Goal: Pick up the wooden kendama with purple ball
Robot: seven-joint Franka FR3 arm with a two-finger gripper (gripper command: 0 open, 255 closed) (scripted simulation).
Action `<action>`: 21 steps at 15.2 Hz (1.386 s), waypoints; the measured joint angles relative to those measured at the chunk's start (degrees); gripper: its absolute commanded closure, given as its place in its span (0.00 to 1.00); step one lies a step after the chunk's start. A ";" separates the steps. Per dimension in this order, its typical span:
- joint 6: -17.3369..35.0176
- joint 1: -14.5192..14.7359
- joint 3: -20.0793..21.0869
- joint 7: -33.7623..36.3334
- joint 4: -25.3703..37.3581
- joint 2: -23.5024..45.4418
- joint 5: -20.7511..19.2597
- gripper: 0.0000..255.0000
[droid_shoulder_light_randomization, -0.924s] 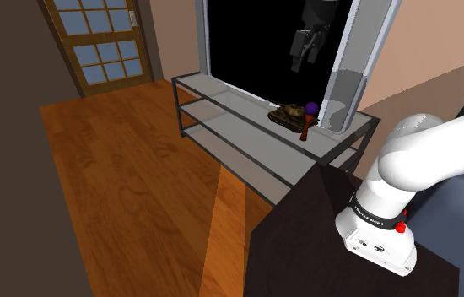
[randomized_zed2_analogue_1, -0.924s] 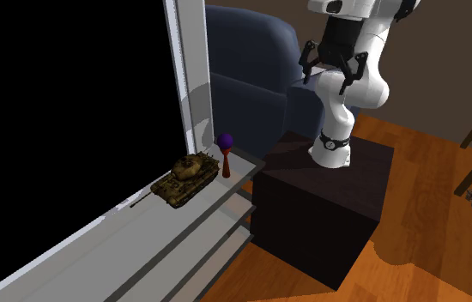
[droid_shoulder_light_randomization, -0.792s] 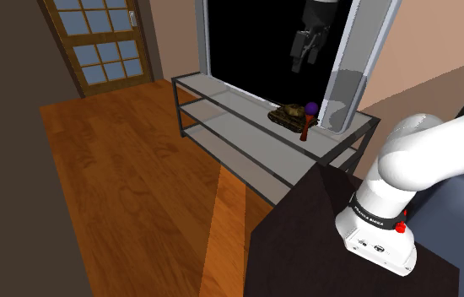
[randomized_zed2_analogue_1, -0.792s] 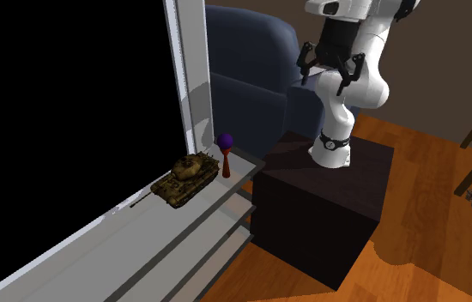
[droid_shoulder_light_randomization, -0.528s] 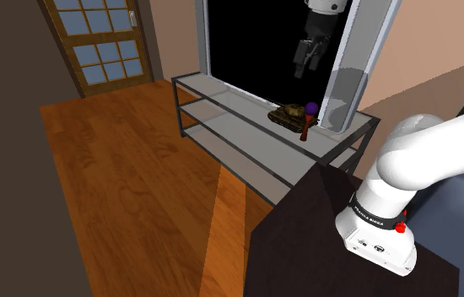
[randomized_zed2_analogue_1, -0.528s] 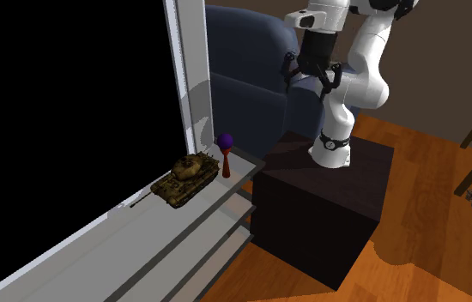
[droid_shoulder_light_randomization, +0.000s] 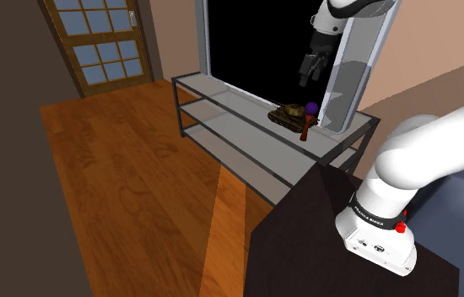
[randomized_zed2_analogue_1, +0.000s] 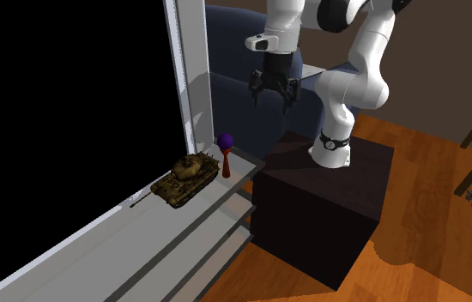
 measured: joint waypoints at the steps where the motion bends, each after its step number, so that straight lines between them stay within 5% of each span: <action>1: 0.94 -0.23 -1.41 -1.24 -0.05 0.85 -0.16 0.00; 9: 11.68 0.55 -14.18 -12.98 1.83 13.80 2.11 0.00; 15: 17.52 3.99 -24.13 -25.01 6.81 27.15 10.85 0.00; 21: 21.67 4.93 -26.24 -29.21 5.55 31.34 14.73 0.00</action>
